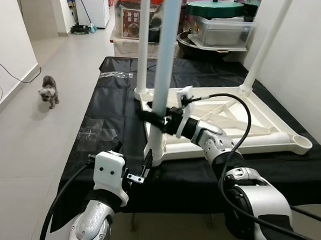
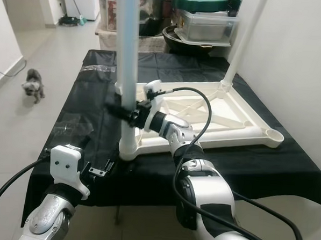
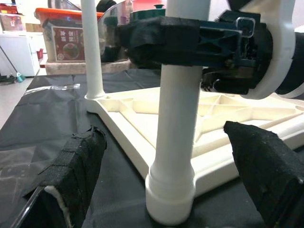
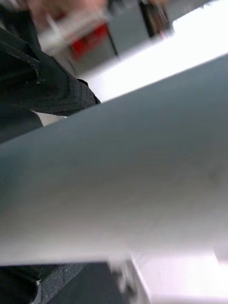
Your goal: Building children table
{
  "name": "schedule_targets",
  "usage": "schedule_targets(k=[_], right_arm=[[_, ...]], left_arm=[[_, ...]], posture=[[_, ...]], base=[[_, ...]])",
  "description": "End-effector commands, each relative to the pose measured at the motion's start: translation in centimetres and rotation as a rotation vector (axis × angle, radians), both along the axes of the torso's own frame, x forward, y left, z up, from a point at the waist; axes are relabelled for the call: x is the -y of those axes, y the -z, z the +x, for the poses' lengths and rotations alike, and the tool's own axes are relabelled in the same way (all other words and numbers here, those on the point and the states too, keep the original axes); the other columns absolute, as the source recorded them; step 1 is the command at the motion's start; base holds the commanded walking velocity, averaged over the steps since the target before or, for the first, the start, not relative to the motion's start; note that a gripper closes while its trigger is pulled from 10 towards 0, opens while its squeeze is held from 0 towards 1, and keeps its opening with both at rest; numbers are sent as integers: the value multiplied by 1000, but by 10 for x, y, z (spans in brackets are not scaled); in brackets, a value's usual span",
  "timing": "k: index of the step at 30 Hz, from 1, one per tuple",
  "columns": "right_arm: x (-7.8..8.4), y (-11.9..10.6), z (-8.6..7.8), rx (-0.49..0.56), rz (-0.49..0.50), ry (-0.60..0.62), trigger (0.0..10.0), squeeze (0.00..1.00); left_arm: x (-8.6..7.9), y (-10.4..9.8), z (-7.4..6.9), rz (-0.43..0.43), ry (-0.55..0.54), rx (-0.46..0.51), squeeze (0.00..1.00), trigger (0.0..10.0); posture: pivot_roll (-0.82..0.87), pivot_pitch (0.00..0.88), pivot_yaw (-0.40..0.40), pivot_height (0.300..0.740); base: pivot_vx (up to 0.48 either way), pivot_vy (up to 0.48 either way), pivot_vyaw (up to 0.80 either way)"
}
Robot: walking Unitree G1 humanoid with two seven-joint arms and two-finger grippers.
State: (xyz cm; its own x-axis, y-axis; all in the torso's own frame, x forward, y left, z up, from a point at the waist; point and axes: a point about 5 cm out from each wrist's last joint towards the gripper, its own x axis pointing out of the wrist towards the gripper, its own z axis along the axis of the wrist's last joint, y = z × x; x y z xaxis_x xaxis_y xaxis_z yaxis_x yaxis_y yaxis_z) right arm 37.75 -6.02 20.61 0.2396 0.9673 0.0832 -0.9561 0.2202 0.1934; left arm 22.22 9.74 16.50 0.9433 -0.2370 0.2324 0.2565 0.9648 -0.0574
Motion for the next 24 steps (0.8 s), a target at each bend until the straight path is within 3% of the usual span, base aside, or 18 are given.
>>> schedule_targets(k=[1, 3, 4, 5, 6, 14, 18, 19, 21, 23, 24], right_arm=[[-14, 2, -8, -8, -58, -143, 10000, 0], [-16, 3, -9, -7, -78, -179, 10000, 0], [-18, 4, -11, -3, -99, -202, 941, 0], [-18, 4, -11, -3, -99, -202, 941, 0], [-19, 5, -11, -5, -105, -209, 0, 0], [-20, 7, -6, 41, -80, -64, 0, 0], [-15, 6, 11, 42, -43, 313, 0, 0], [-15, 6, 11, 42, -43, 313, 0, 0], [-4, 7, 21, 7, -23, 606, 0, 0], [-2, 7, 22, 0, -20, 635, 0, 0], [9, 12, 27, -36, -25, 817, 0, 0]], left_arm=[[0, 1, 0, 18, 2, -4, 0, 10000], [-1, 1, 0, 18, 1, -3, 0, 10000], [-1, 0, 0, 19, -1, -3, 0, 10000], [-1, 0, 0, 19, -1, -3, 0, 10000], [-2, 0, 0, 19, -3, -2, 0, 10000], [-1, 1, 0, 18, -6, -4, 0, 10000], [-1, 2, 0, 17, -4, -9, 0, 10000], [-1, 2, 0, 17, -4, -9, 0, 10000], [-1, 1, -1, 18, -2, -8, 0, 10000], [0, 1, -1, 18, -2, -8, 0, 10000], [-1, 2, -1, 18, -3, -9, 0, 10000]], posture=[[5, 0, -54, 740], [19, 0, -51, 740], [19, 0, -51, 740], [19, 0, -51, 740], [19, 0, -51, 740], [13, 0, -56, 740], [25, 0, -43, 740], [25, 0, -43, 740], [25, 0, -43, 740], [25, 0, -43, 740], [25, 0, -48, 740]], base=[[0, 0, 0], [0, 0, 0], [0, 0, 0], [0, 0, 0], [0, 0, 0], [0, 0, 0], [0, 0, 0], [0, 0, 0], [0, 0, 0], [0, 0, 0], [0, 0, 0]])
